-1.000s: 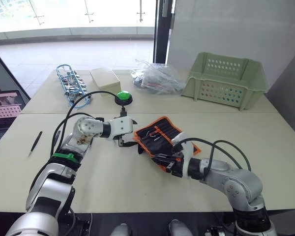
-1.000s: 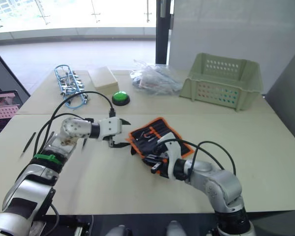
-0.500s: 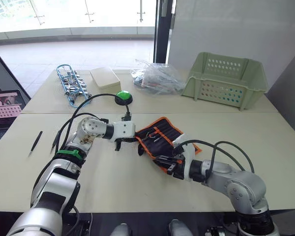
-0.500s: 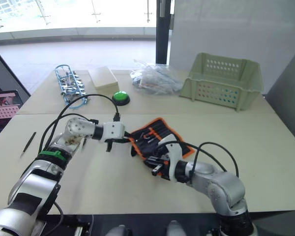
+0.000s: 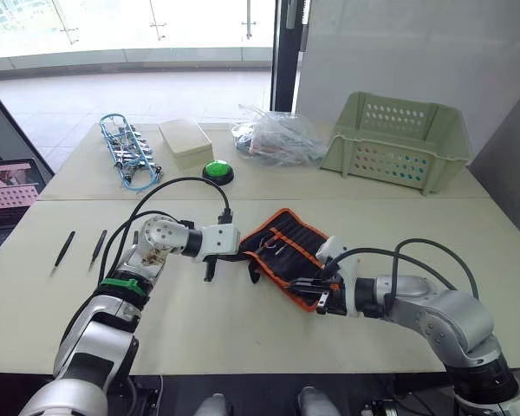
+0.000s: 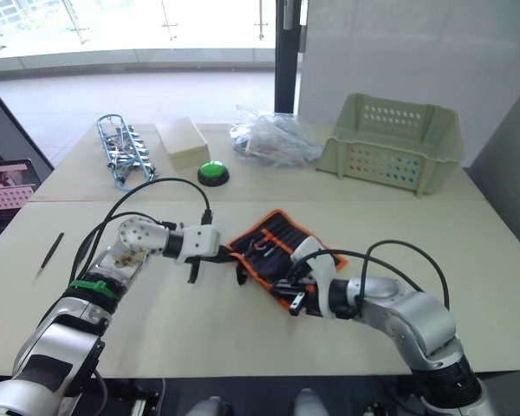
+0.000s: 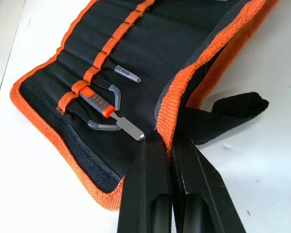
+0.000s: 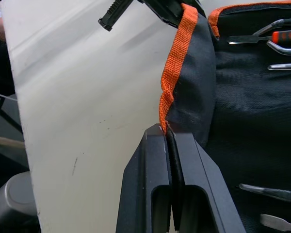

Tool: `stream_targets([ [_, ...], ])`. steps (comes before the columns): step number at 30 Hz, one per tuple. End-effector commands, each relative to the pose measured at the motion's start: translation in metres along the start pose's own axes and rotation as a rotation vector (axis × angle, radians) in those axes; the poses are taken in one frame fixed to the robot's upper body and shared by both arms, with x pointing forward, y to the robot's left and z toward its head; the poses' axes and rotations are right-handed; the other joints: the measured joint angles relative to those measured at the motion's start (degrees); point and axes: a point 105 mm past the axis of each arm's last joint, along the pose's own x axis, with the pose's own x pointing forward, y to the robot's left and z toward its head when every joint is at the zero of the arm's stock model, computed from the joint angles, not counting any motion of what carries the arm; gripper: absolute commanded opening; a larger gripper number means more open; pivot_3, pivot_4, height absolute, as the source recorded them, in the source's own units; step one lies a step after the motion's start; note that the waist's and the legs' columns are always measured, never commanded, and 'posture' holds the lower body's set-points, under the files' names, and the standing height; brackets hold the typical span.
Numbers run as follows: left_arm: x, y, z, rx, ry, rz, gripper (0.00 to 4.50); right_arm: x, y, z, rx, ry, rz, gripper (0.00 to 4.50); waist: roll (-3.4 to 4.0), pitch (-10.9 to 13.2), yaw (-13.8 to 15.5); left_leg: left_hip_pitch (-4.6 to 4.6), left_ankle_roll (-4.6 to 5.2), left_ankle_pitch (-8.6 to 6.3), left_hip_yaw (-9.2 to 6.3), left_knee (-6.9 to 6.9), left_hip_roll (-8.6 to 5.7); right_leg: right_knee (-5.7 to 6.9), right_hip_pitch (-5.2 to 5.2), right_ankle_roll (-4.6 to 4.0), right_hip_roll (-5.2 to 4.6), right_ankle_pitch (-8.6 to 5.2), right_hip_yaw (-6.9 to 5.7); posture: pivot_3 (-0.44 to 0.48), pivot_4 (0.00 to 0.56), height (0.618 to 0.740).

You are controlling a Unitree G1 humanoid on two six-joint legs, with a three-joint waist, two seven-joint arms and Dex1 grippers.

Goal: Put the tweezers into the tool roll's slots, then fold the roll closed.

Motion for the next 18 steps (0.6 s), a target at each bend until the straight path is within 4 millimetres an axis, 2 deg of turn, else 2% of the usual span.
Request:
stream_targets([
  [1, -0.006, 0.000, 0.000, 0.016, 0.015, 0.003, 0.02, 0.008, 0.011, 0.000, -0.015, -0.028, 0.036, 0.00, 0.00, 0.0, 0.0, 0.01, 0.00, 0.00, 0.00, 0.00, 0.00, 0.00, 0.00, 0.00, 0.00, 0.00, 0.00, 0.000, 0.150, 0.740],
  [7, -0.007, -0.010, -0.002, -0.002, 0.032, -0.034, 0.02, 0.016, 0.018, -0.020, 0.046, 0.007, 0.060, 0.00, 0.00, 0.0, 0.1, -0.01, 0.00, 0.00, 0.00, 0.08, -0.01, 0.05, 0.01, 0.00, -0.01, 0.00, 0.00, 0.000, 0.150, 0.740],
  [12, -0.002, -0.020, -0.010, 0.001, 0.059, -0.048, 0.02, 0.018, 0.017, -0.025, 0.105, 0.003, 0.070, 0.00, 0.00, 0.0, 0.0, 0.02, 0.00, 0.00, -0.01, 0.10, -0.01, 0.05, 0.00, 0.00, 0.01, 0.00, 0.00, 0.000, 0.150, 0.740],
  [15, -0.001, -0.029, -0.022, -0.044, 0.084, -0.081, 0.00, 0.017, 0.019, -0.025, 0.128, -0.003, 0.096, 0.86, 0.00, 0.0, 0.0, 0.05, 0.00, 0.00, -0.01, 0.13, 0.00, 0.07, 0.04, 0.00, 0.01, 0.00, 0.00, 0.000, 0.150, 0.740],
  [18, -0.002, -0.030, -0.025, -0.072, 0.083, -0.084, 0.00, 0.011, 0.022, -0.021, 0.138, -0.016, 0.132, 1.86, -0.01, 0.0, 0.0, 0.09, 0.00, 0.00, -0.01, 0.15, 0.00, 0.08, 0.09, 0.00, 0.01, 0.00, 0.00, 0.000, 0.150, 0.740],
])
